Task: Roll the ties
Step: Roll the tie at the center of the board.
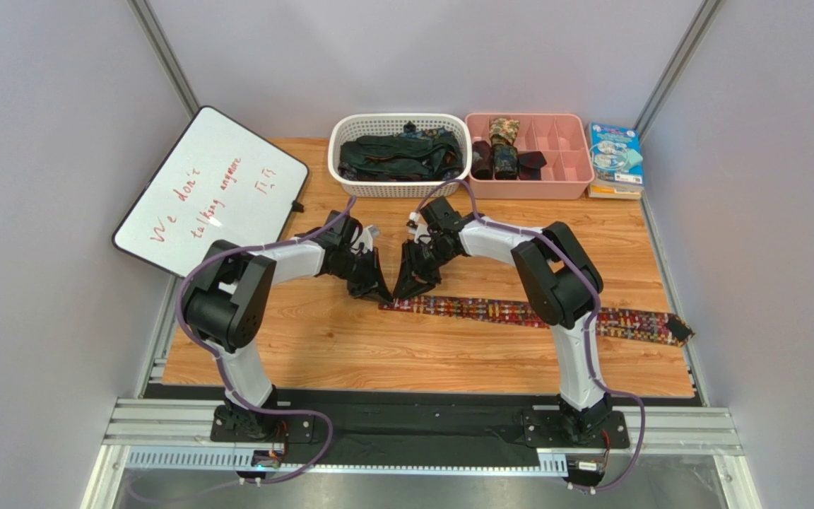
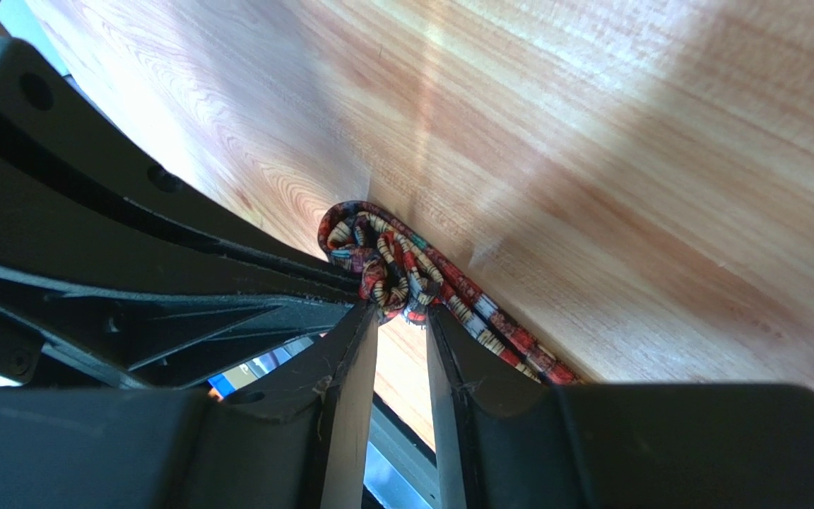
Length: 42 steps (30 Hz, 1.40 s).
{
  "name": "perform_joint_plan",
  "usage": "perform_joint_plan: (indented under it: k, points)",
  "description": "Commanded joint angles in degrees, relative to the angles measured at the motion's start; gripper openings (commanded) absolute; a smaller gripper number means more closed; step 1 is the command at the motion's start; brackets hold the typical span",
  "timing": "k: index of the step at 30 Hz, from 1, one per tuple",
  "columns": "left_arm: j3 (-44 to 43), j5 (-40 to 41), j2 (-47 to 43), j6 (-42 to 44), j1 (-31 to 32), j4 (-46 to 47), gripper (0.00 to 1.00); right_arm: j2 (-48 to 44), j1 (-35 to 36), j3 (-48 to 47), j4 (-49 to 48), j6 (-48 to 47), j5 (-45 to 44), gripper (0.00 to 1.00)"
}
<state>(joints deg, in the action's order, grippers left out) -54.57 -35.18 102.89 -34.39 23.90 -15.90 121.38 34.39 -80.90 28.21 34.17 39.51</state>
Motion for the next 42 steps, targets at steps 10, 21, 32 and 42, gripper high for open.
perform_joint_plan:
  k: [10,21,32,42]
  points:
    - [1.3,2.31,1.61,-1.64,0.01,2.28,0.01,2.19,0.41,0.22,-2.89,0.98,1.27,0.33]
    - [2.8,1.78,1.52,-2.43,0.01,4.03,0.01,3.6,0.5,0.75,-5.7,5.29,3.91,0.33]
    - [4.64,-0.41,-3.91,0.19,-1.66,5.0,0.37,4.48,-0.29,1.45,-3.16,1.43,2.33,0.0]
    - [1.92,-7.88,-18.16,32.83,-7.82,-5.78,0.55,3.77,-1.08,2.5,-1.05,-5.87,3.65,0.0]
